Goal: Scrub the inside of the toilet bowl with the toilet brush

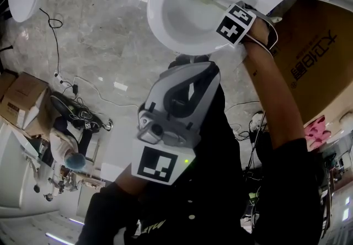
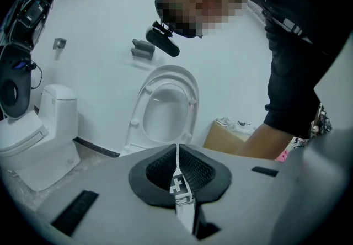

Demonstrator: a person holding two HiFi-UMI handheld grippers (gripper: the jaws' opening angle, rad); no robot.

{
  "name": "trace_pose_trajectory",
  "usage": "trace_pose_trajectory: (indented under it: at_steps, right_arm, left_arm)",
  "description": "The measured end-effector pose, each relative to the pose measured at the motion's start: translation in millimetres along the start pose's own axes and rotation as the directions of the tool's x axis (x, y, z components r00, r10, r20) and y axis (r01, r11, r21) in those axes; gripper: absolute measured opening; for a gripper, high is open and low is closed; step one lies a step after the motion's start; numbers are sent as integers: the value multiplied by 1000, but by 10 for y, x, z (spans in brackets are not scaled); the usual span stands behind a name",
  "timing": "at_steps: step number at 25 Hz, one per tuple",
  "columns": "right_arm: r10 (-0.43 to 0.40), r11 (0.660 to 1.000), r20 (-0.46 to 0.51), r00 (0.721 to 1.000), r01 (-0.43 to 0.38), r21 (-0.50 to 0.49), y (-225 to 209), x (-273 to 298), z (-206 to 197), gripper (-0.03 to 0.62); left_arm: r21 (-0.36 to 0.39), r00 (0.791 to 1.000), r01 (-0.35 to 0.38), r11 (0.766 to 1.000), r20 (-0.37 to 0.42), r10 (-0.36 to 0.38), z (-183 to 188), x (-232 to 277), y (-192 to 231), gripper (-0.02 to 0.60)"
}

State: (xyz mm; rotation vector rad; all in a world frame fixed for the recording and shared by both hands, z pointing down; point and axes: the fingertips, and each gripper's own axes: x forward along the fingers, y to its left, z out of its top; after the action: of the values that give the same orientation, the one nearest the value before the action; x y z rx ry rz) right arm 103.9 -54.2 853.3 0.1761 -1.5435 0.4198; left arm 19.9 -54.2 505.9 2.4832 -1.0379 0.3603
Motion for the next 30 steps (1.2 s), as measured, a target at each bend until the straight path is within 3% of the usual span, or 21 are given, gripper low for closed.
trace_pose_trajectory:
  at_steps: [4, 14, 23, 30]
  right_arm:
    - [-32, 996, 52, 998, 28, 82, -75, -12, 91, 87]
    - [-139, 978, 80, 987, 124, 167, -489, -59, 32, 87]
    - [-193, 977, 10, 981, 191, 89, -801, -210, -62, 87]
    - [-193, 979, -51, 980, 196, 48, -841, -270, -141, 87]
  left_arm:
    - [-1, 1000, -2, 1000, -2, 2, 4, 15, 22, 35]
    - [-6, 1000, -3, 1000, -16, 3, -114, 177, 42, 35]
    - [1, 1000, 0, 1000, 3, 0, -17, 204, 22, 35]
    - [2, 1000, -10, 1000, 4, 10, -3, 142, 70, 35]
